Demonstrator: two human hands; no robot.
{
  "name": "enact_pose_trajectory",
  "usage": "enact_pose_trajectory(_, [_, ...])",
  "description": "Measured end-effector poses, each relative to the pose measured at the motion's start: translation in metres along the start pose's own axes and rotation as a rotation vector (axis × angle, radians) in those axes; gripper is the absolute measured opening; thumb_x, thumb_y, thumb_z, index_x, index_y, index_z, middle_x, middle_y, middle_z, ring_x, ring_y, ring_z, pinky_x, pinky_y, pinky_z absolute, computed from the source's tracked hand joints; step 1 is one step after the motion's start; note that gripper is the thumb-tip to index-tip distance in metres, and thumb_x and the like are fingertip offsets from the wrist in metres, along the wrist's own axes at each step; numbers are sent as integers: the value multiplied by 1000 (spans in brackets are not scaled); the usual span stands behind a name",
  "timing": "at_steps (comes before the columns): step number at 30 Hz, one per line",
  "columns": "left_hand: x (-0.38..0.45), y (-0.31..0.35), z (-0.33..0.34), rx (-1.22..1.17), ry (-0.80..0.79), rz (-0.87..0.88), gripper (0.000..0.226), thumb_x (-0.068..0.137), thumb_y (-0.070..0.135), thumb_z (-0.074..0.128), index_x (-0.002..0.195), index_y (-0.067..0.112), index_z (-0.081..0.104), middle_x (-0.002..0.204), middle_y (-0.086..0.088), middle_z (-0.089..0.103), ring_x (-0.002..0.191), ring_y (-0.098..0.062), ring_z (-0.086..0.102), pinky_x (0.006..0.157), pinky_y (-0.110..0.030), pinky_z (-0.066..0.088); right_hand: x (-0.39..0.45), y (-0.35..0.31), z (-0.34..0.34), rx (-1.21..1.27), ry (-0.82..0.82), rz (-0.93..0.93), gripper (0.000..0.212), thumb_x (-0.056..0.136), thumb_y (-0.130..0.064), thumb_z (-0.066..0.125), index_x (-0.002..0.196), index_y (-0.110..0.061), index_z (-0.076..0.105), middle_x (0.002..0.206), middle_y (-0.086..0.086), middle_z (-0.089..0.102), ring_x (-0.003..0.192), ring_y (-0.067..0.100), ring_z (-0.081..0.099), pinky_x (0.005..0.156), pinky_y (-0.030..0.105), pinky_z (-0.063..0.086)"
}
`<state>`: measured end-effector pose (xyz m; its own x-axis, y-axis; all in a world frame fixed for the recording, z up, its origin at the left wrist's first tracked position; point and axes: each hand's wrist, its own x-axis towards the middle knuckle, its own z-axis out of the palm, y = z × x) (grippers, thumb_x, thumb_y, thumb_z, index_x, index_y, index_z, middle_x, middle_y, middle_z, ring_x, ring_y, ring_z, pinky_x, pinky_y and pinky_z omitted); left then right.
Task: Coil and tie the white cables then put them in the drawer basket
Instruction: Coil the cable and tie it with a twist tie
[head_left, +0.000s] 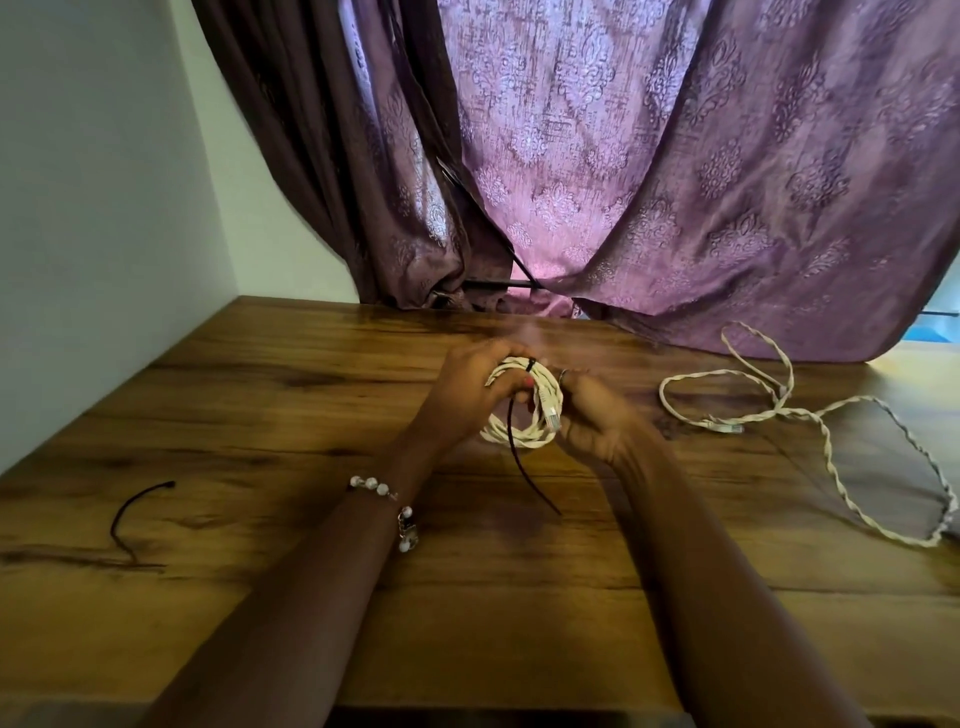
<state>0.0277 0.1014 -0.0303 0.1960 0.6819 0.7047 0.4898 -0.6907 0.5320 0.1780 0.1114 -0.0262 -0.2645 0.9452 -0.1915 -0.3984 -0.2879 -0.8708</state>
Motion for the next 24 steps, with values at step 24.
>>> enact_pose_trajectory(24, [4, 3, 9, -300, 10, -338, 21, 77, 9, 76, 97, 11, 75, 67, -15, 70, 53, -17, 57, 56, -29, 49, 6, 1, 3, -9, 355, -425, 26, 75, 15, 66, 100, 11, 65, 79, 24, 70, 66, 29, 68, 64, 38, 58])
